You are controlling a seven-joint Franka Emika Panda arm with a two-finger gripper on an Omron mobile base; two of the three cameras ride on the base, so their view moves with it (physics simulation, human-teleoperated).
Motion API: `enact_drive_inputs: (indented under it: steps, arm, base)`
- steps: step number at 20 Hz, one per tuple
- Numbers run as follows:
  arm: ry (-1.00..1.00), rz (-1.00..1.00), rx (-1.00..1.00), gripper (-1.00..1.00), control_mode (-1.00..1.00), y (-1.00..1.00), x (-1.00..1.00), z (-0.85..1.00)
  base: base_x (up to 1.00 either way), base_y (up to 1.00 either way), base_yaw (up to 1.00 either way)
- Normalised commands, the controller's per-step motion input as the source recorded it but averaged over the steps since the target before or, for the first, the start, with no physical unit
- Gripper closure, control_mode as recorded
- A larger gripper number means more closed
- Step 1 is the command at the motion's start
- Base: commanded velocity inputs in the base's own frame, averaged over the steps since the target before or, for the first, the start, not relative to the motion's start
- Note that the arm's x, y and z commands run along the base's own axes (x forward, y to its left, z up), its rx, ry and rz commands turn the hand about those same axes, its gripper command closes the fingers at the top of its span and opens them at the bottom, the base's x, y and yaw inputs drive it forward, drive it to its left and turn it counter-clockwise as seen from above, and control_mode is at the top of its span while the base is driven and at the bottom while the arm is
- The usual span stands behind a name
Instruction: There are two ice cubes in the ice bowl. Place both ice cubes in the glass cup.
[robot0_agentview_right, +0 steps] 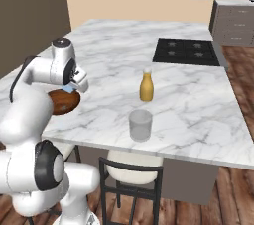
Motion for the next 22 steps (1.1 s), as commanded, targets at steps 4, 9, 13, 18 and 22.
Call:
enact_drive_inputs:
  steps: [4,9,13,18,22]
  arm:
    - [0.2,-0.13,0.02,1.0,-1.0,-0.93,-0.64,0.62]
    - [0.22,-0.1,0.0,1.0,-1.0,-0.81,-0.46,0.11]
    - [0.14,-0.06,-0.07,1.0,-1.0,-0.57,-0.22,-0.04]
    - [0.1,-0.09,-0.11,1.0,-1.0,-0.41,-0.11,-0.13]
    - [0.11,-0.1,-0.12,1.0,-1.0,-0.14,0.0,-0.06]
  base:
    - [0.0,0.0,0.0]
    - [0.0,0.0,0.0]
    - [0.0,0.0,0.0]
    - [0.0,0.0,0.0]
    - [0.0,0.0,0.0]
